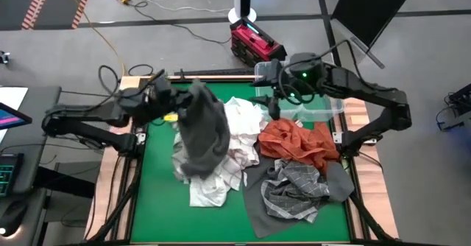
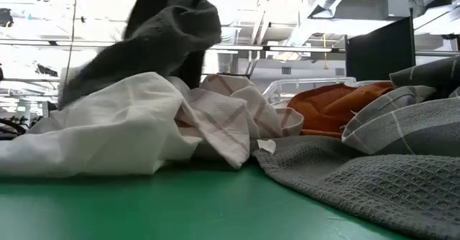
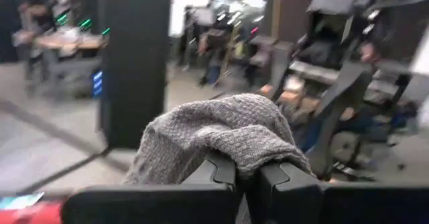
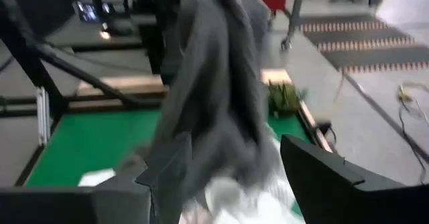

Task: Sort towels by color in basket
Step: Put the left dark gray towel into the left transparent bin

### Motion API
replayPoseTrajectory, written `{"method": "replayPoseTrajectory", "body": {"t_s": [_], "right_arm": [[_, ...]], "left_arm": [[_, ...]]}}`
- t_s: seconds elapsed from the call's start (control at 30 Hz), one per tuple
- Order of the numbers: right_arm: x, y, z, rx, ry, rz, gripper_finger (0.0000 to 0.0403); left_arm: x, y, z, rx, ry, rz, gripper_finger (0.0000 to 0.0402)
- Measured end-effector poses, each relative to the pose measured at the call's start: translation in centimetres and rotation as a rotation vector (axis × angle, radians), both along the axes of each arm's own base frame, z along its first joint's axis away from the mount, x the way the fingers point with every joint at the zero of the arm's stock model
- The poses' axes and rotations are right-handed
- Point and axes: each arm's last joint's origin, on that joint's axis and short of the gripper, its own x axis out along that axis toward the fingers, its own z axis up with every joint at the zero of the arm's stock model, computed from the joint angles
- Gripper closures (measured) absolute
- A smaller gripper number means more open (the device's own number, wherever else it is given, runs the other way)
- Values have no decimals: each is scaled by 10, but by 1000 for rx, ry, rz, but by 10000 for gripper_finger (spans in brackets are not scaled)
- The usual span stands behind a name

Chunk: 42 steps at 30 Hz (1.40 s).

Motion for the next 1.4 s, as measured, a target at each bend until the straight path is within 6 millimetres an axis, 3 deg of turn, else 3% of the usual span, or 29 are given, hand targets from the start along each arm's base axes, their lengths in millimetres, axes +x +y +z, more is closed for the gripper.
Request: {"method": "replayPoseTrajectory", "body": {"t_s": [0.2,0.37,0.57,0.77,1.0,1.4], "right_arm": [[5,5,8,-53,-52,49,142],[-2,6,25,-85,-103,56,142],[-2,6,24,-81,-90,54,142],[9,7,17,-48,-72,57,142],[26,15,12,-16,-98,77,142],[27,10,30,-85,-280,-4,155]], "left_arm": [[45,14,13,47,21,-165,399],[70,21,37,48,49,-336,399],[97,30,57,96,224,-350,399],[115,33,75,203,242,-344,399],[119,35,100,279,106,-314,399],[107,33,139,333,-333,-270,399]]}}
